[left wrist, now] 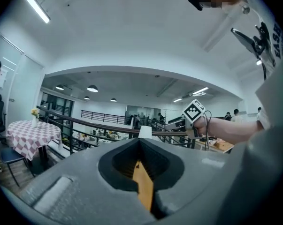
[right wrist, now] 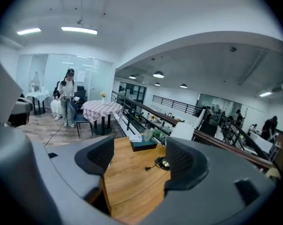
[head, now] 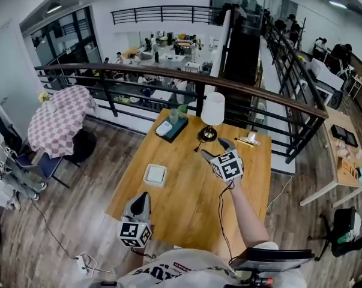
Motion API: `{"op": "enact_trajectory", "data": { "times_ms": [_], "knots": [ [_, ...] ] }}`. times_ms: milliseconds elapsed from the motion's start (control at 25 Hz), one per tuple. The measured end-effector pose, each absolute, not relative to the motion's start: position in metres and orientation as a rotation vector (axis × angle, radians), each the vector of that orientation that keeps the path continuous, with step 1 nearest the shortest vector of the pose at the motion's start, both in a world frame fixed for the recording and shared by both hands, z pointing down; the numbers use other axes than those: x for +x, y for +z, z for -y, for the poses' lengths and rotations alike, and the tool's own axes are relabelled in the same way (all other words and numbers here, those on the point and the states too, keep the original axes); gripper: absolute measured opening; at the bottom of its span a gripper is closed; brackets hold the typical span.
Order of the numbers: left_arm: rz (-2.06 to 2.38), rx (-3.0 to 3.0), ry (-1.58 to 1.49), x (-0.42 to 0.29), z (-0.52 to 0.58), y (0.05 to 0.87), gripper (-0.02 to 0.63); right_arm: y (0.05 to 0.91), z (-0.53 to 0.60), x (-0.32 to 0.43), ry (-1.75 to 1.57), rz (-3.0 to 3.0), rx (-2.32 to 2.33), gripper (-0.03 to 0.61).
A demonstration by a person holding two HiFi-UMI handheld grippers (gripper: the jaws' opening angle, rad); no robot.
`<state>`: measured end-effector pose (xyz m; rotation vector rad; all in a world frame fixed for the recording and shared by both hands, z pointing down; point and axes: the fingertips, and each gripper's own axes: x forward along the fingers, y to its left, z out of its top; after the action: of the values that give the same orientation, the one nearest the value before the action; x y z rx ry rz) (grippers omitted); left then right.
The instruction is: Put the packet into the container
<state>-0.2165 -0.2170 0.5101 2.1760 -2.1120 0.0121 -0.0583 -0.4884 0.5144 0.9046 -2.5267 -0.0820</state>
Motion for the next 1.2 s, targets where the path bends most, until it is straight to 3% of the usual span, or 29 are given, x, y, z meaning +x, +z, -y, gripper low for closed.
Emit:
{"op": "enact_trajectory", "data": {
  "times_ms": [320,560,880,1200],
  "knots": [
    [1.878,2.438,0.075,-0.14,0.253,0.497,0.003,0.533,0.411,0.12,0.17,2.539,1.261,0.342],
    [1.739,2.567,0.076,-0.098,0.267,0.487,0.003,0.569,0.335,0.201,0.346,2.508,1.473,0.342],
    [1.666,2.609,0.043,-0.08,0.268,0.487,0.003,0.572,0.263,0.222,0.408,2.46,1.685,0.341],
    [1.682,2.567,0.023,-0.1,0.272,0.501,0.003,0.568,0.279,0.2,0.363,2.468,1.666,0.337]
  ]
}}
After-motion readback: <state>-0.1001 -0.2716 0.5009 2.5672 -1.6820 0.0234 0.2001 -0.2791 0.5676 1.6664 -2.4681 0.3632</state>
